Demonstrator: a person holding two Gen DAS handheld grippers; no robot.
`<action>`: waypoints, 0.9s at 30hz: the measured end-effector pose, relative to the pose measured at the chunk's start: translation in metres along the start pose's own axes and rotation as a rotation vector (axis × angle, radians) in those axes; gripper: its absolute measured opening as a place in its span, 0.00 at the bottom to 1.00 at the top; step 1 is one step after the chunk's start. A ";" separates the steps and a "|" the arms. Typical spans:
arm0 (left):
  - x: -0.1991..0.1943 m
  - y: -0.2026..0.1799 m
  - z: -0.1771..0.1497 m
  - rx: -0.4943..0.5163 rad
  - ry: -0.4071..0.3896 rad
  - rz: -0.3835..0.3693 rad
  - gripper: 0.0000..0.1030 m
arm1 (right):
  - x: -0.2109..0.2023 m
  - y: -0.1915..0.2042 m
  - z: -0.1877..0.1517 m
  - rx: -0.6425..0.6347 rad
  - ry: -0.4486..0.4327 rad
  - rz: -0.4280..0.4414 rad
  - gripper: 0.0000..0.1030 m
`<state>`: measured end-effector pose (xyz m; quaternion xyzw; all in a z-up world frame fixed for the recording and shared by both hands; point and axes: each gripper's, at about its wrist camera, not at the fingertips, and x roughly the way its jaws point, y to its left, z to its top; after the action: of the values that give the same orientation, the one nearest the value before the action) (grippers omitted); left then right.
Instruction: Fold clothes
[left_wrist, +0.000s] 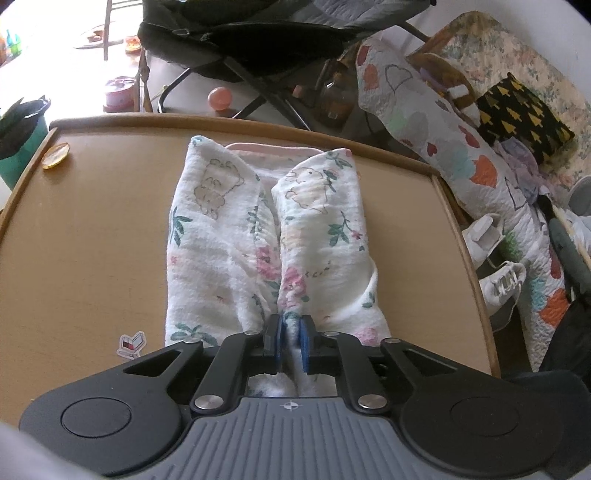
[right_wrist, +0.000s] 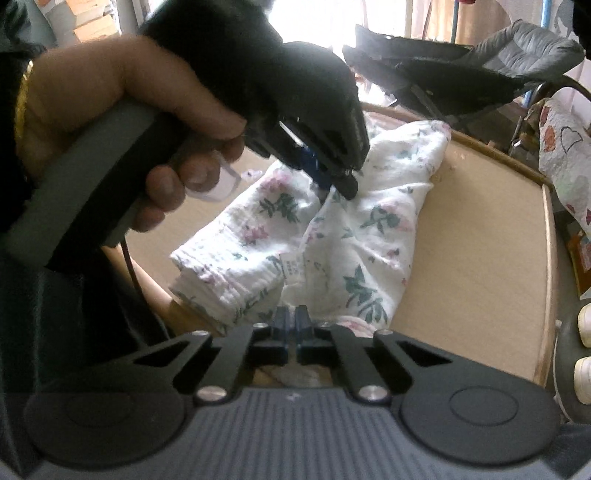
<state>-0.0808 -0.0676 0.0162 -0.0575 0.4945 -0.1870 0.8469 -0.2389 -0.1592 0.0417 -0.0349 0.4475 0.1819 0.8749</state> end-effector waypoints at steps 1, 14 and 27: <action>0.000 0.000 0.000 0.002 0.000 -0.002 0.14 | -0.004 0.000 0.003 0.008 -0.008 0.011 0.03; -0.012 -0.008 -0.007 0.081 -0.077 -0.043 0.50 | 0.013 0.002 0.004 0.072 0.048 0.087 0.03; -0.073 0.022 0.002 -0.084 -0.219 -0.126 0.59 | -0.010 -0.005 0.008 0.129 -0.010 0.130 0.08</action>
<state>-0.1055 -0.0206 0.0707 -0.1441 0.4020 -0.2117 0.8791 -0.2360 -0.1650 0.0539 0.0518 0.4551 0.2093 0.8640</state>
